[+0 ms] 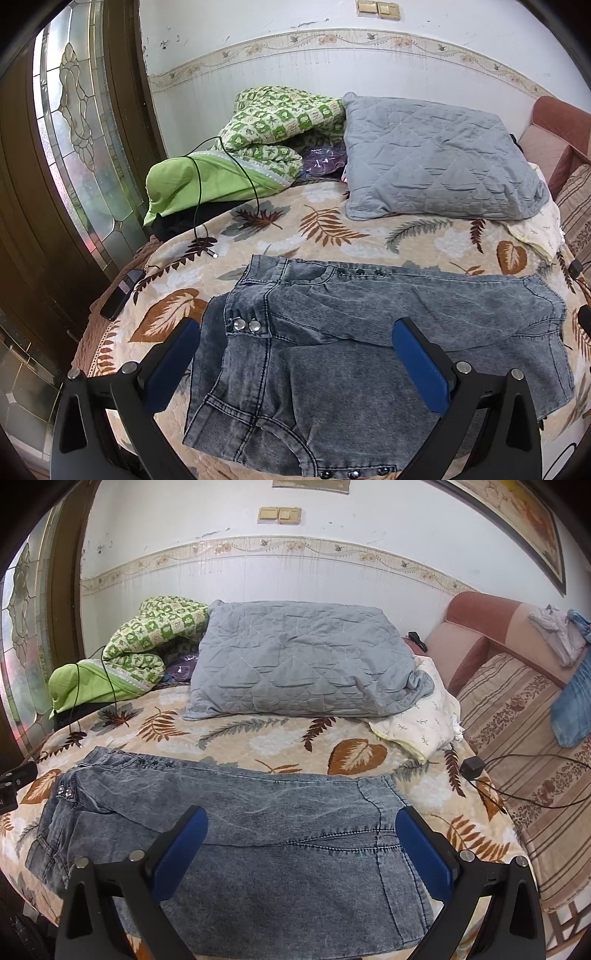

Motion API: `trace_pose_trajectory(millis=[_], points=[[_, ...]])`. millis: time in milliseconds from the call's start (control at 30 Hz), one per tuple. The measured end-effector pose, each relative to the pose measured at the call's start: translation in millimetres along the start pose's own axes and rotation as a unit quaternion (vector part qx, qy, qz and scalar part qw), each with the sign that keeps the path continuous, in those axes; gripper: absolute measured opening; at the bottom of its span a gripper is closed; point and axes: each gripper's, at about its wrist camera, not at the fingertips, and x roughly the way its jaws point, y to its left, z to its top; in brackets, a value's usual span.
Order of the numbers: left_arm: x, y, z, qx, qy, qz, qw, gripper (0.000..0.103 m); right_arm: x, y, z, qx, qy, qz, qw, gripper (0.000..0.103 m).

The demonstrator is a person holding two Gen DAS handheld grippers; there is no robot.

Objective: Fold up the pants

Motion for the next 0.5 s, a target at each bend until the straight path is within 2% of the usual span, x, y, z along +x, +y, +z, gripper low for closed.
trace_pose_trajectory(millis=[500], points=[[46.4, 5.2, 6.9, 0.011, 0.019, 0.015, 0.9996, 0.103, 46.8, 5.4, 7.4, -0.005, 0.025, -0.004, 1.000, 0.103]])
